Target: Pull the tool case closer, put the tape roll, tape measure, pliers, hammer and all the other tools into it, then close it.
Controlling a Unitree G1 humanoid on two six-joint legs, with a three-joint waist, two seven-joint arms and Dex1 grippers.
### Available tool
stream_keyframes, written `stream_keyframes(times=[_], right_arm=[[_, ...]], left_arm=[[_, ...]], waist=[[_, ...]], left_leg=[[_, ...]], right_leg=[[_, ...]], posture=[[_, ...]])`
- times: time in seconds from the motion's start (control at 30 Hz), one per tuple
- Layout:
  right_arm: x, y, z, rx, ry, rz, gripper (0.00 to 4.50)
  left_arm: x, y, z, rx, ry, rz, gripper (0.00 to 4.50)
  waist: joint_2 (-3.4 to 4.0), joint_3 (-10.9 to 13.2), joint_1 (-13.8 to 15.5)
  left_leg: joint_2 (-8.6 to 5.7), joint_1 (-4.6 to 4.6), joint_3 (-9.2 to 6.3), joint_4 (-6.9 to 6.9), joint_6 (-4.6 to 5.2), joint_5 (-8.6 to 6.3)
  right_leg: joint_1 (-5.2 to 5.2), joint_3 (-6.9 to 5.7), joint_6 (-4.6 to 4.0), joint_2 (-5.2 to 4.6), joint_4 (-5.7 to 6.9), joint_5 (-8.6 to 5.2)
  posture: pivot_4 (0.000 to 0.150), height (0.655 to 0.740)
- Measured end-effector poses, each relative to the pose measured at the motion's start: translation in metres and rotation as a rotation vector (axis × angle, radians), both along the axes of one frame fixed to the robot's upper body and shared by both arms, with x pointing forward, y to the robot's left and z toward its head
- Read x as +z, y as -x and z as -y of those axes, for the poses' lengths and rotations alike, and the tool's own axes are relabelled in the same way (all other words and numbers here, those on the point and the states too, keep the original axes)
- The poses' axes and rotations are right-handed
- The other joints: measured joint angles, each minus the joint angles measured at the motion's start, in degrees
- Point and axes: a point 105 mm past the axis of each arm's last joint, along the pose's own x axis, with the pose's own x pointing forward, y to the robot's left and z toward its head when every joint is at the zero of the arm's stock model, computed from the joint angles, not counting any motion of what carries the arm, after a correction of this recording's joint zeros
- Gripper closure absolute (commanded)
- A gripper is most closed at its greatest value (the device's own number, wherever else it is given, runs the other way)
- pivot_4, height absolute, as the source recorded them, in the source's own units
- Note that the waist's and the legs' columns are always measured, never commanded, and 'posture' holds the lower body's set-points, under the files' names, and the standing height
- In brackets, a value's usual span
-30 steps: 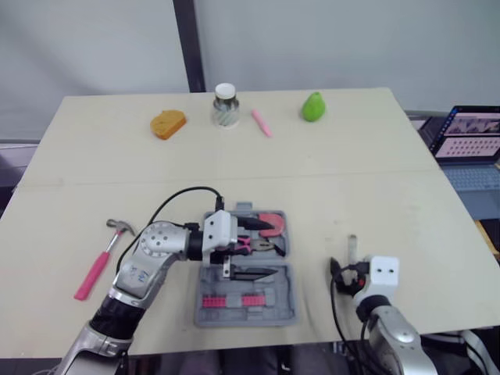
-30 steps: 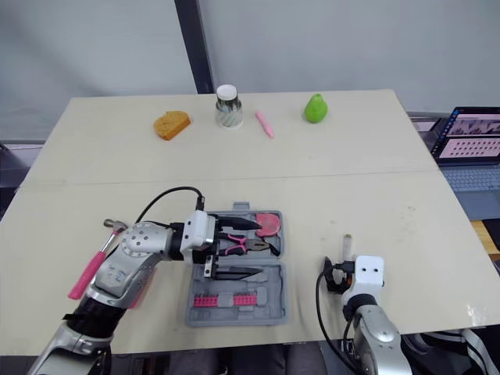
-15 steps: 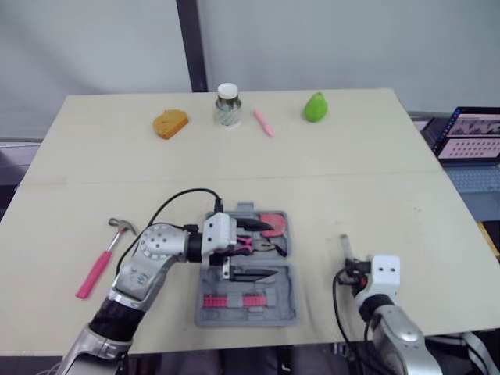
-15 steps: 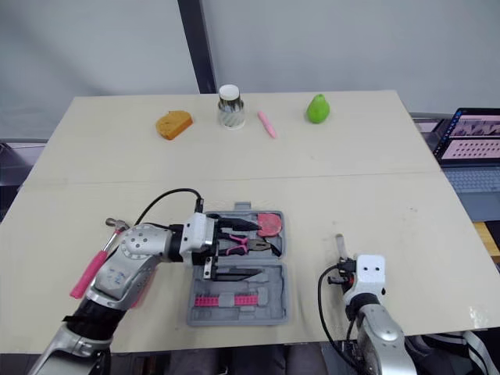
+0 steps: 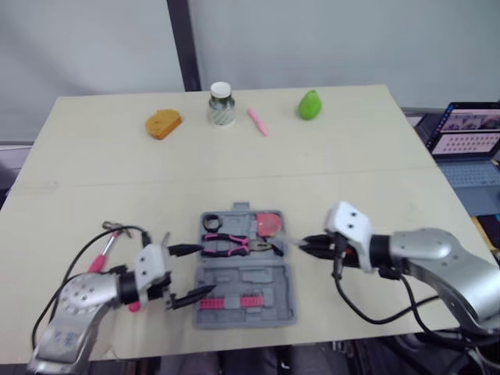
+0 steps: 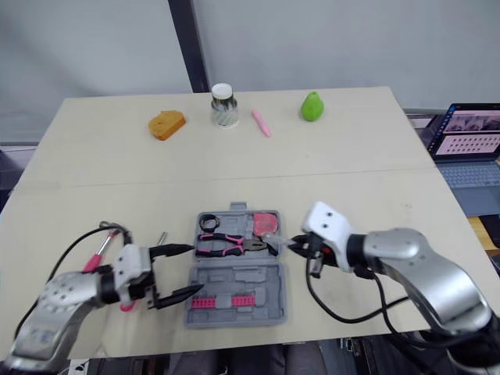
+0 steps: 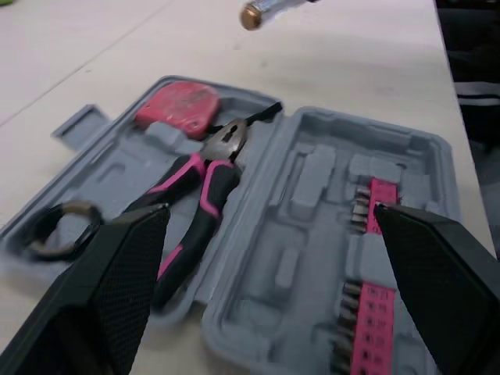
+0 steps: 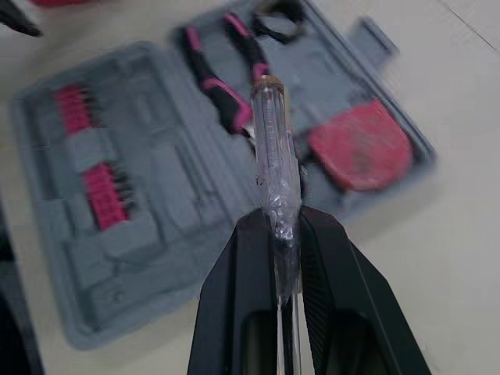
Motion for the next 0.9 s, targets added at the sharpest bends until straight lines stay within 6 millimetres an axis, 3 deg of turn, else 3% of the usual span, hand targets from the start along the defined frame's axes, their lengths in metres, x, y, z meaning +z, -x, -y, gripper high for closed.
stream_keyframes(times=[0.2, 0.5, 0.63, 0.9], right_arm=[[0.002, -0.001, -0.039, 0.149, 0.141, -0.019, 4.47], [-0.013, 0.016, -0.085, 0.26, 0.243, -0.079, 4.47], [-0.025, 0.018, -0.094, 0.265, 0.27, -0.084, 4.47], [-0.043, -0.001, -0.1, 0.221, 0.304, -0.058, 4.47]], left_arm=[[-0.011, 0.04, -0.022, 0.082, -0.008, -0.068, 0.0], [-0.002, 0.057, -0.022, 0.12, 0.026, -0.06, 0.0], [-0.001, 0.062, -0.02, 0.131, 0.041, -0.068, 0.0], [-0.002, 0.065, -0.023, 0.161, 0.041, -0.08, 0.0]], waist=[[-0.02, 0.0, -0.2], [-0.08, -0.1, -0.2], [-0.08, -0.1, -0.3], [-0.1, -0.1, -0.3]], left_leg=[[0.04, -0.24, 0.04, 0.12, 0.0, -0.01], [0.07, -0.62, 0.15, 0.21, 0.0, 0.0], [0.09, -0.63, 0.3, 0.21, -0.01, 0.0], [0.14, -0.64, 0.39, 0.21, -0.02, 0.0]], right_leg=[[-0.37, -0.02, -0.09, -0.05, 0.04, 0.13], [-0.54, -0.23, -0.19, -0.02, 0.01, 0.19], [-0.59, -0.24, -0.19, -0.02, 0.04, 0.2], [-0.65, -0.24, -0.19, 0.03, 0.05, 0.2]], posture=[[0.15, 0.74], [0.15, 0.74], [0.15, 0.74], [0.15, 0.74]])
